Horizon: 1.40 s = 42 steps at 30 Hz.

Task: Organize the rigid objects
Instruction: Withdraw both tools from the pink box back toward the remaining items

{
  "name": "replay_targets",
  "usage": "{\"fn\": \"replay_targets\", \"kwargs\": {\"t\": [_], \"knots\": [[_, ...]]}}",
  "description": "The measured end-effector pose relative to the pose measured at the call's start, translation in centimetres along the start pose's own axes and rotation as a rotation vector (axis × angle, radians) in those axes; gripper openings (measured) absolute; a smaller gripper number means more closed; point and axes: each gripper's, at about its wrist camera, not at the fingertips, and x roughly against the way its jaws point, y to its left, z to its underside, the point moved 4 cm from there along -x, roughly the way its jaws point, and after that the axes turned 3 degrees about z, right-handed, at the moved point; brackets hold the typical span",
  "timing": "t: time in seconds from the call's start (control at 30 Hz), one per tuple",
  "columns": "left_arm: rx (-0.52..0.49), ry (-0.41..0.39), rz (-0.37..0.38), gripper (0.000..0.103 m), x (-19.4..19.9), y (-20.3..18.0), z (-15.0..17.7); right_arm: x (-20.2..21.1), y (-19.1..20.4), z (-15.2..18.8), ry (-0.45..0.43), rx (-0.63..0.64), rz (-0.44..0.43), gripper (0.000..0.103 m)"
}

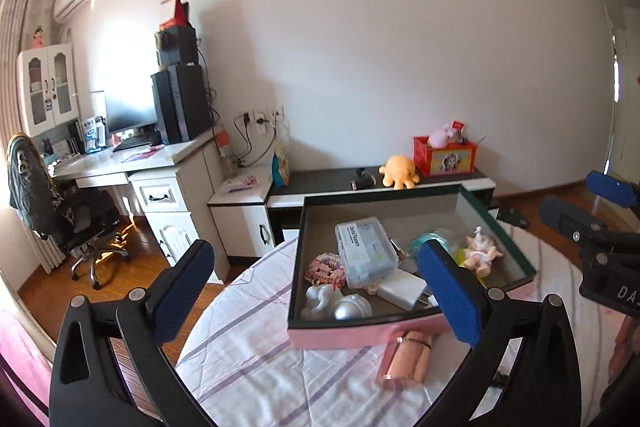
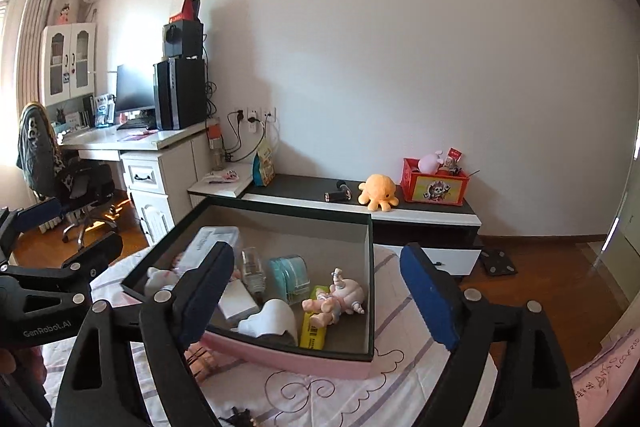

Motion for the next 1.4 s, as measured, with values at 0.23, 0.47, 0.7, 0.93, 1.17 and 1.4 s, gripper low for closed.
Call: {"fn": "replay_targets", "kwargs": {"t": [0.23,0.47,0.7,0.93,1.17,1.4], "knots": [[0.067,-0.121,-0.034,0.103,9.7,2.2,-0.1,8.8,2.3,-0.2,-0.112,0.005,-0.011,0.103],[0.093,-0.204,-0.053,0.103,17.2,3.2,0.5,16.3,3.5,0.9,-0.216,-0.009,0.041,0.103],[0.066,-0.232,-0.041,0.103,21.7,2.6,1.4,20.9,3.8,1.5,-0.259,-0.018,0.068,0.103],[0.058,-0.265,-0.043,0.103,24.7,2.4,1.6,23.8,4.2,1.6,-0.286,-0.018,0.067,0.103],[0.061,-0.282,-0.049,0.103,25.7,2.0,1.6,24.9,3.9,2.0,-0.295,-0.028,0.071,0.103],[0.054,-0.259,-0.041,0.103,25.2,1.6,1.8,24.4,3.2,2.5,-0.279,-0.042,0.079,0.103]]}}
